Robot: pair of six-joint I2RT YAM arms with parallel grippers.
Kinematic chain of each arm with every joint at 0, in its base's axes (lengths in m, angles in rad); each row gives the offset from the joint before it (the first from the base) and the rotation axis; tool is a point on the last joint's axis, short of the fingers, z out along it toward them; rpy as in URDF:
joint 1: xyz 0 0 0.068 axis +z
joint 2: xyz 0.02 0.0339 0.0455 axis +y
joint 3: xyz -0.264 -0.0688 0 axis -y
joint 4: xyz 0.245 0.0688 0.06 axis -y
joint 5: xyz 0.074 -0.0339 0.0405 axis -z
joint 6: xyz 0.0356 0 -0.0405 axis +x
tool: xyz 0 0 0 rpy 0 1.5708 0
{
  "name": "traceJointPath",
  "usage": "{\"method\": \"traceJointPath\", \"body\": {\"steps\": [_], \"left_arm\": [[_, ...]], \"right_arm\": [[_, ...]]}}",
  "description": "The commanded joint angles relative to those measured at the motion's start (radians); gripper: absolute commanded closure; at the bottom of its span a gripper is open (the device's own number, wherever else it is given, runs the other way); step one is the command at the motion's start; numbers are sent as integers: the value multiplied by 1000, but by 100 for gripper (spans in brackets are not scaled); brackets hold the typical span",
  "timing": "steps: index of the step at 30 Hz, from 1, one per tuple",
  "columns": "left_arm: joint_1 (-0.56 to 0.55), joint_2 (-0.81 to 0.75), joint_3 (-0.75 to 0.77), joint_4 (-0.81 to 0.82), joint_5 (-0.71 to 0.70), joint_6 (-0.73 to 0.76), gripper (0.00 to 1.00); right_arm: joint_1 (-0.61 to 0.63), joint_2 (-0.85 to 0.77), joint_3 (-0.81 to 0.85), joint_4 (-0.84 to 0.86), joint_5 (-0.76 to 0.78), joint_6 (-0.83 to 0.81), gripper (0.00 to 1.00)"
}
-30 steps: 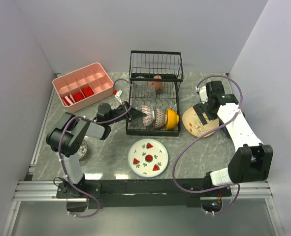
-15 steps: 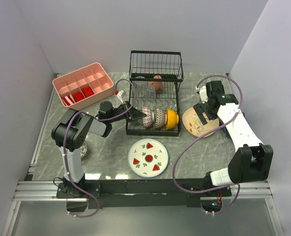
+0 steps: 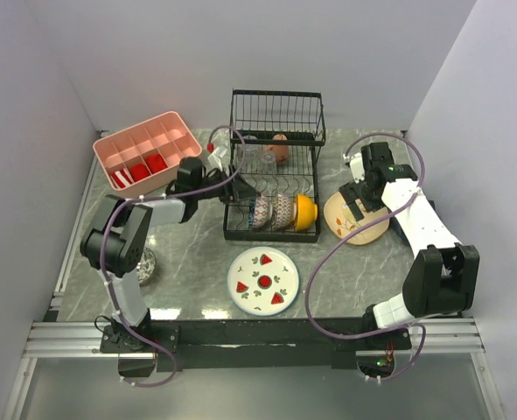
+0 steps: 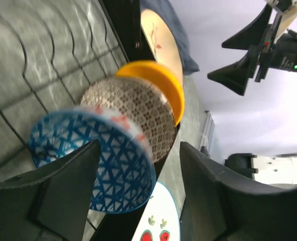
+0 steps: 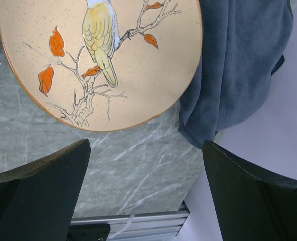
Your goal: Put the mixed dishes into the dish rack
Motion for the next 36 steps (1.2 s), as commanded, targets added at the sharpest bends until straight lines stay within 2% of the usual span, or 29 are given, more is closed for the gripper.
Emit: {"method": "traceJointPath", "body": {"steps": [1, 5, 8, 9, 11, 12, 13, 15, 16, 19, 23, 26, 30, 36], "left_arm": [[-6, -117, 115, -306, -65, 253, 25], [-4, -170, 176, -519, -142, 381, 23], [14, -241, 201, -750, -222, 507, 22], [36, -265, 201, -872, -249, 543, 22], [57, -350, 203, -1000, -286, 712, 21], [69, -380, 203, -1145, -314, 785, 22], [71, -446, 201, -1206, -414, 932, 21], [76, -508, 184, -1336, -504, 1051, 21], [79, -563, 180, -1445, -592, 1126, 21], [108, -653, 152, -1606, -735, 1220, 20], [129, -727, 111, -1760, -816, 1269, 21], [136, -782, 56, -1809, -869, 1262, 20], [136, -789, 9, -1868, -892, 1234, 20], [136, -763, -21, -1869, -891, 1206, 23]], "right_arm": [[7, -33, 28, 43, -21, -6, 0], [7, -53, 20, 57, -41, -10, 0], [7, -70, 16, 64, -56, -12, 0], [7, -79, 16, 66, -59, -13, 0], [7, -87, 16, 66, -71, -18, 0], [7, -95, 17, 69, -74, -21, 0], [7, -99, 17, 72, -85, -24, 0], [7, -104, 24, 84, -93, -33, 0], [7, -106, 30, 86, -96, -33, 0], [7, -99, 74, 81, -123, -22, 0], [7, -98, 123, 73, -154, -6, 0], [7, -99, 142, 66, -179, 2, 0], [7, -96, 149, 55, -191, 10, 0], [7, -81, 159, 49, -228, 24, 0]]}}
